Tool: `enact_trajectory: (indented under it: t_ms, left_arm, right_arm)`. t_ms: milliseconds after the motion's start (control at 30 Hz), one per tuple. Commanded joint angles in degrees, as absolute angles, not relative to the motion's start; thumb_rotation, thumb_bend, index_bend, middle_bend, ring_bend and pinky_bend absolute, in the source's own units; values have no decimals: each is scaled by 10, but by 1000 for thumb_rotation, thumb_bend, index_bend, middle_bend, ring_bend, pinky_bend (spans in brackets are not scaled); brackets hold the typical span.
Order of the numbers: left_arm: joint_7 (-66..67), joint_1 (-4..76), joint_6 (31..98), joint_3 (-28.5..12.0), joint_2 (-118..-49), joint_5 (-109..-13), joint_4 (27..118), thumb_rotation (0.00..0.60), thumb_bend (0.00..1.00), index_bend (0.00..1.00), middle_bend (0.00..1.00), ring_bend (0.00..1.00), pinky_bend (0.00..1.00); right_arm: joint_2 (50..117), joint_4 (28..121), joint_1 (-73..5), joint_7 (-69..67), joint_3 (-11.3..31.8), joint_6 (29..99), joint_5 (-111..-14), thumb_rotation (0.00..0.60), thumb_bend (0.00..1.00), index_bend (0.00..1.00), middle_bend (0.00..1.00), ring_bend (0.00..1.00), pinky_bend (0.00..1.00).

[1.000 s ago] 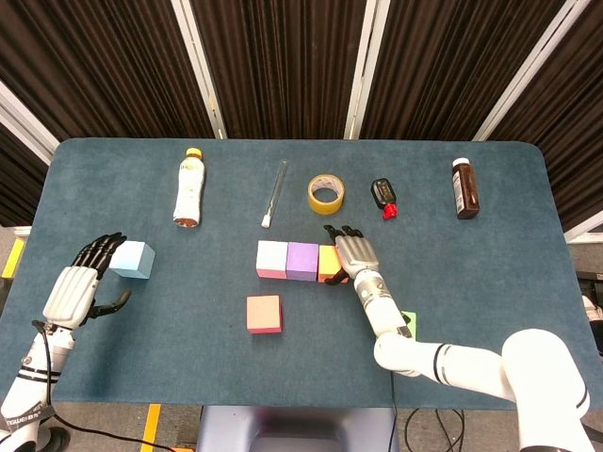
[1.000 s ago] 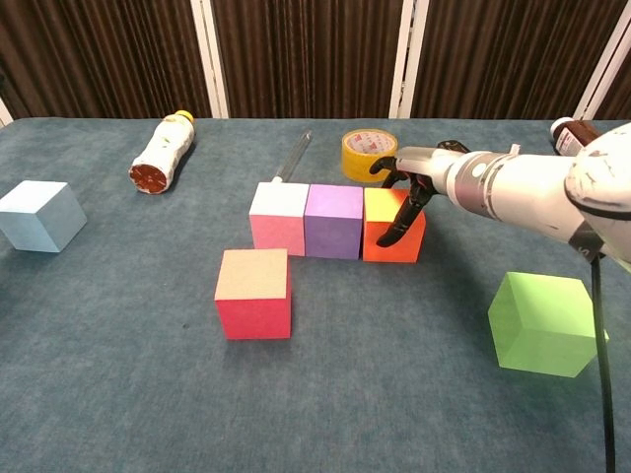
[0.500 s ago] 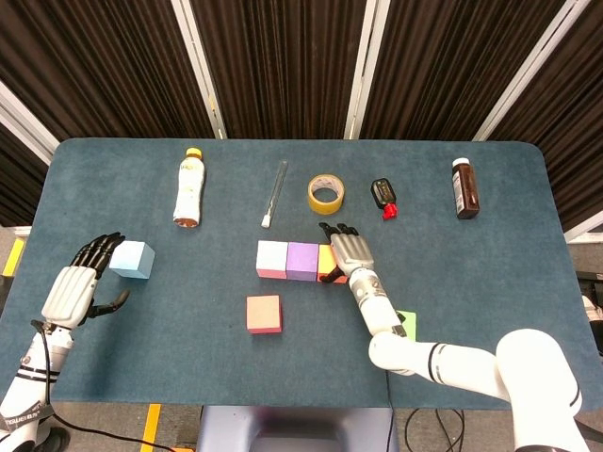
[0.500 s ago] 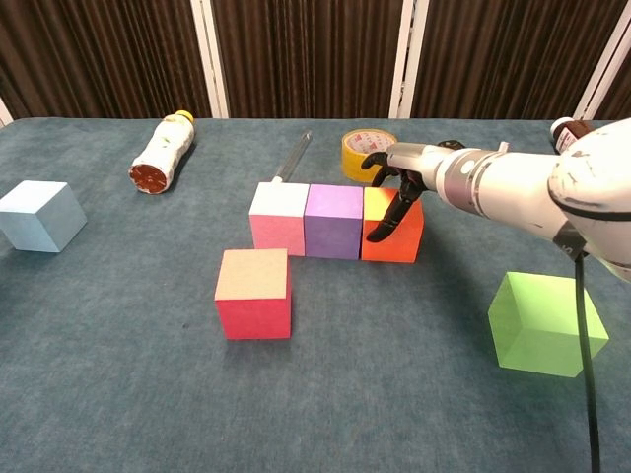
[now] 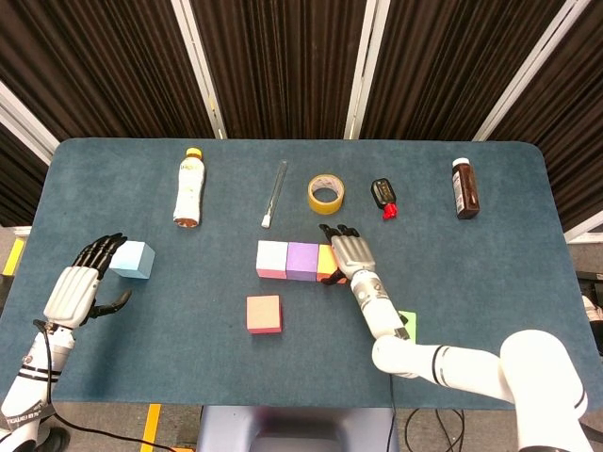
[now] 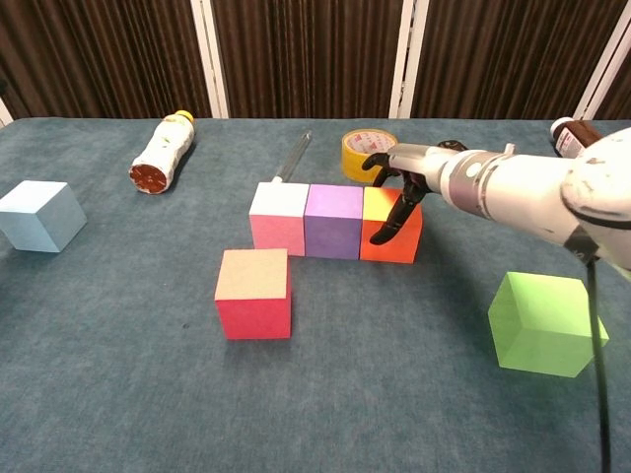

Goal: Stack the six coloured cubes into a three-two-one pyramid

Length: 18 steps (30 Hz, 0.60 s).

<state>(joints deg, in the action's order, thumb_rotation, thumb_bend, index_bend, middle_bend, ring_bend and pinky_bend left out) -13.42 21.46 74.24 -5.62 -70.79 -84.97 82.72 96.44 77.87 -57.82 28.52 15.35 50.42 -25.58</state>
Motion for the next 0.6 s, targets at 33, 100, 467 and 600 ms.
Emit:
enact_trajectory:
  t_ms: [33,100,467,600]
  left_arm:
    - [-133,215,743,-58,-706,-848,830,600,335,32,28,0,112]
    - [-132,215,743,-59,-706,-847,831,600,334,32,28,0,113]
    - [-113,218,738,-63,-706,-838,844,600,336,32,28,0,112]
    - [-102,219,733,-64,-705,-833,850,600,335,32,28,0,112]
  right_arm:
    - [929,819,-561,278,146,517,-284,600,244,112,245,117,184]
    - [902,847,-549,273,142,522,-299,600,244,112,244,116,184]
    - [822,865,-530,270,125,504,-307,600,244,112,240,100,174]
    - [840,816,-540,269,121,477,-293,600,244,105,230,89,166]
